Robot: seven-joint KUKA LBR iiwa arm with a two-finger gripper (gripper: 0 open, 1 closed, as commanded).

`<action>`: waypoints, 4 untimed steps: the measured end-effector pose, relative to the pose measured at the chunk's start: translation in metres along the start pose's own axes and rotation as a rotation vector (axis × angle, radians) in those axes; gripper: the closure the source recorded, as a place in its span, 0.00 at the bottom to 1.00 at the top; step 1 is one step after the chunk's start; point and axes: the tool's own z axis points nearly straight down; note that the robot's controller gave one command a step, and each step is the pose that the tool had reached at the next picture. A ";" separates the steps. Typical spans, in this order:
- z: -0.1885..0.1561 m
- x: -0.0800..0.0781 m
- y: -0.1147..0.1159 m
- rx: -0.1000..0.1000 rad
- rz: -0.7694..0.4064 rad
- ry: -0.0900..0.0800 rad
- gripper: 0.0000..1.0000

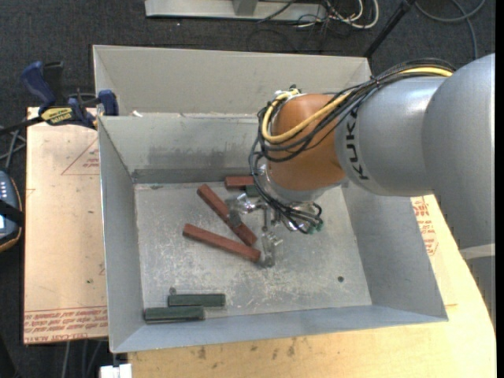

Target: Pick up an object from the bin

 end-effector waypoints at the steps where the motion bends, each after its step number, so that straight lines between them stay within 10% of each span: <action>1: -0.003 -0.018 0.021 -0.003 0.036 -0.003 0.00; 3: -0.006 -0.015 0.043 -0.002 0.070 -0.001 0.00; 4: -0.010 -0.049 0.080 -0.002 -0.054 -0.002 1.00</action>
Offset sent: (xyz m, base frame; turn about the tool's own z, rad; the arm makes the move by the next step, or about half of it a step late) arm -0.0146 0.0399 0.0132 0.0846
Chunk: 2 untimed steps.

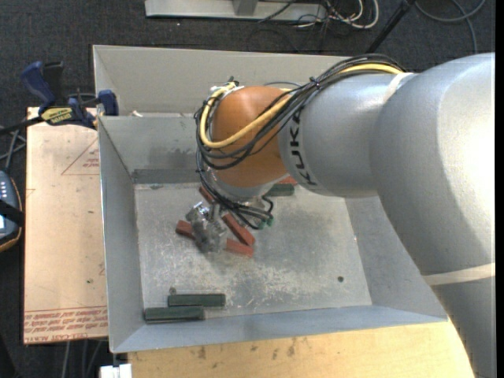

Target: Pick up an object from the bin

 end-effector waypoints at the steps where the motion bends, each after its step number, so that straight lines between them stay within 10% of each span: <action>1: 0.000 0.000 0.000 0.000 -0.001 0.000 0.00; 2: 0.000 0.000 0.000 0.000 -0.001 0.000 0.00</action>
Offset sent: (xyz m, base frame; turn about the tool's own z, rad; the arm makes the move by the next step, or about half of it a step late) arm 0.0000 0.0000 0.0000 0.0000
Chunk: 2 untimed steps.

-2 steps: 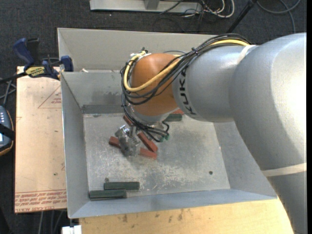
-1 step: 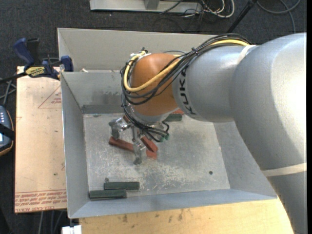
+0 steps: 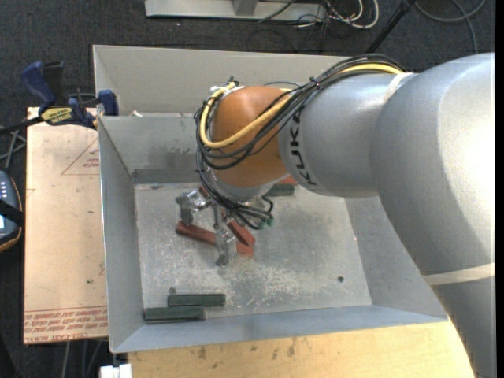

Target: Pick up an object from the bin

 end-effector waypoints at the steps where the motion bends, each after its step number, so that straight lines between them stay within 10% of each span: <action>1: 0.023 -0.014 -0.003 -0.001 0.179 0.000 1.00; 2: 0.023 -0.014 -0.003 -0.001 0.179 0.000 1.00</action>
Offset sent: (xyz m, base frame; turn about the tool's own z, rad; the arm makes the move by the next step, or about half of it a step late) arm 0.0000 0.0000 0.0000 0.0000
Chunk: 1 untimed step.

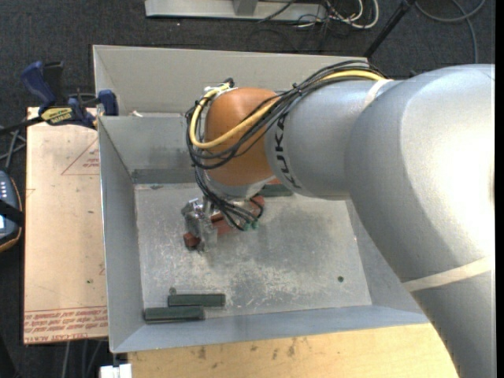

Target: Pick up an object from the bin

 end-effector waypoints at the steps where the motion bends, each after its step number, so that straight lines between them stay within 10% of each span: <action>1: -0.166 0.015 0.053 0.000 0.005 -0.006 1.00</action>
Offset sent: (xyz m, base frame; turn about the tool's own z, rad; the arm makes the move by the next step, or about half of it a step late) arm 0.0000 0.0000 0.0000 0.0000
